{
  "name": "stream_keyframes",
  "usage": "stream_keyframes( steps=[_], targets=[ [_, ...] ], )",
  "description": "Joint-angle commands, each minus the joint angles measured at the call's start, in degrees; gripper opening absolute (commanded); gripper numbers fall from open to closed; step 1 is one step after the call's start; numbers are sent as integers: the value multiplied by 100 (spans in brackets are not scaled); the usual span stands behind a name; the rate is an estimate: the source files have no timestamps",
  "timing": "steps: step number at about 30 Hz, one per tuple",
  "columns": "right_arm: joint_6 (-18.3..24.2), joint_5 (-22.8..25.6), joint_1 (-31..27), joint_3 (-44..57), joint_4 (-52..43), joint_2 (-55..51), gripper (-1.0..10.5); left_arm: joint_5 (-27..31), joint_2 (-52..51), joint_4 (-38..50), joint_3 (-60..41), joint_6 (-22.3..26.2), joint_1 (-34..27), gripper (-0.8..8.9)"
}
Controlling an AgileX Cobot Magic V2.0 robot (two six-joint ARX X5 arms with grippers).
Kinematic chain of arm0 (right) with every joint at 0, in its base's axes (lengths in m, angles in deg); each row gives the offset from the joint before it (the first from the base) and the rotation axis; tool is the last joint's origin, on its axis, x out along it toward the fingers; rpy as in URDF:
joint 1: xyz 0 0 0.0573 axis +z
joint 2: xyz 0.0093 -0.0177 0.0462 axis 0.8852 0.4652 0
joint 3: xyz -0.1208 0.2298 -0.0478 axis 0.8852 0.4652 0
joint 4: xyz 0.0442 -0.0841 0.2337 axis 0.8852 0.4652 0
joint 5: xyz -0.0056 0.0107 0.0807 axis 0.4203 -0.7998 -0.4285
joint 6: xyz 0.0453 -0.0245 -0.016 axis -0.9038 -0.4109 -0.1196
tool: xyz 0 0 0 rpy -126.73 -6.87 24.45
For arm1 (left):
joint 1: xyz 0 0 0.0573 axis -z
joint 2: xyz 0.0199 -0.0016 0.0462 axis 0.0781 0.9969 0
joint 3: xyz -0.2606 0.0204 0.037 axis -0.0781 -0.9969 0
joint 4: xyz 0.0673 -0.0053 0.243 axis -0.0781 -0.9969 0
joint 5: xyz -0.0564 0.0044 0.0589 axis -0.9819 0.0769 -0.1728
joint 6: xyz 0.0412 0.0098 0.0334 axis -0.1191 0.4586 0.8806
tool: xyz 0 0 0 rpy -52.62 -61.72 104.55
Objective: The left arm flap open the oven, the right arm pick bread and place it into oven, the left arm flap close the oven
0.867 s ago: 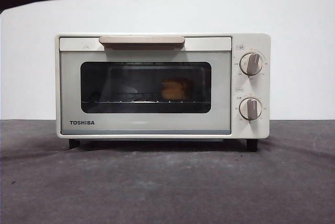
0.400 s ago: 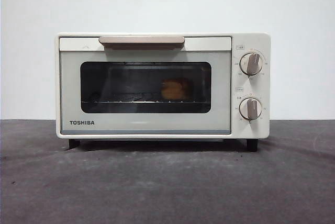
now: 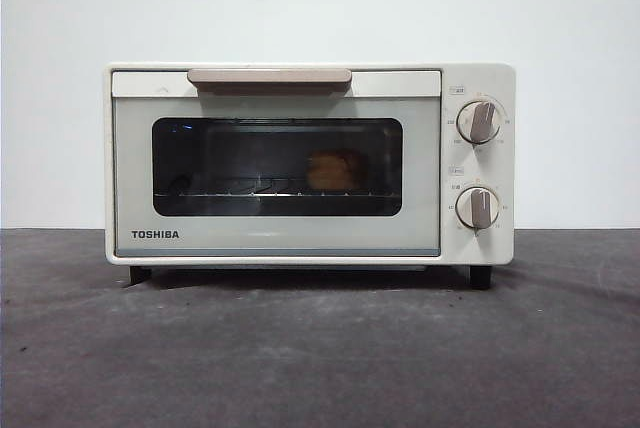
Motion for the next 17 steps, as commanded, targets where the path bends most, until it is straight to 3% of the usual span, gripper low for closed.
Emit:
stream_keyframes(
  steps=[1,17],
  targets=[
    [35,4,52,-68,-87,15,13,-2,-7,-74,-116,369,13,20],
    [35,4,52,-68,-90,15,13,0,-7,-55,-116,369,11,20]
  ],
)
